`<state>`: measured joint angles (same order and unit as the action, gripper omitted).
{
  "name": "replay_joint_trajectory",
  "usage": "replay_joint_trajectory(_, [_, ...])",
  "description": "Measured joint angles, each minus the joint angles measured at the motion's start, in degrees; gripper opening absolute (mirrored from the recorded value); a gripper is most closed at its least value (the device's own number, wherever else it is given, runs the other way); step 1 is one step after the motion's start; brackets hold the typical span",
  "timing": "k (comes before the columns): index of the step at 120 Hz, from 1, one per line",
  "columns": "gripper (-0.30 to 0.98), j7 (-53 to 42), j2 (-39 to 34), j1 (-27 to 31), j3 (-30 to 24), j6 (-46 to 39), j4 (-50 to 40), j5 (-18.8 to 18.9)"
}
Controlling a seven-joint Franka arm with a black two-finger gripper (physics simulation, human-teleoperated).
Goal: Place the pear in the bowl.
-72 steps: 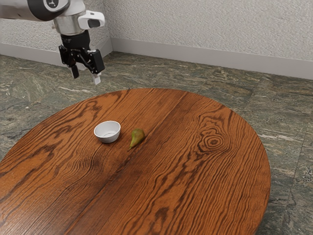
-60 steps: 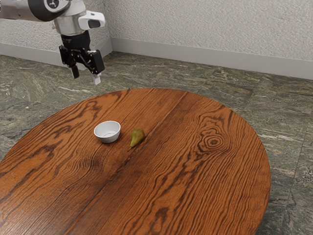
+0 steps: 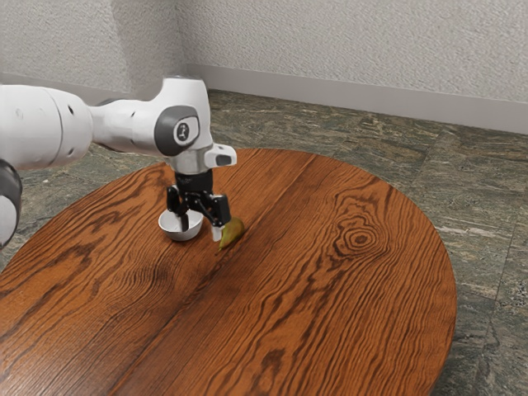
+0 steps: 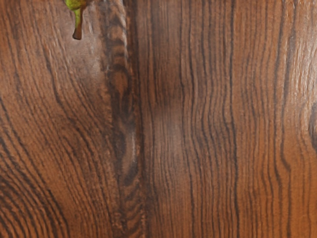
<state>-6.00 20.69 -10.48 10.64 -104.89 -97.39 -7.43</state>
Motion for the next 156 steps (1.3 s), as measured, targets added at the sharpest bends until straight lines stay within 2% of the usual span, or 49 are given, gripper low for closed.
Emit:
replay_joint_trajectory(25, [0.69, 1.27, 4.7, 0.03, 2.14, -7.32, 1.58, -2.17])
replay_joint_trajectory(66, [0.69, 3.79, 19.59, 0.1, 4.79, -7.81, 19.62, -3.96])
replay_joint_trajectory(96, [0.69, 4.96, 23.01, 0.02, 5.4, -7.06, 22.14, -5.96])
replay_joint_trajectory(156, [0.69, 5.21, 31.04, 0.11, 6.99, -7.04, 30.91, -6.41])
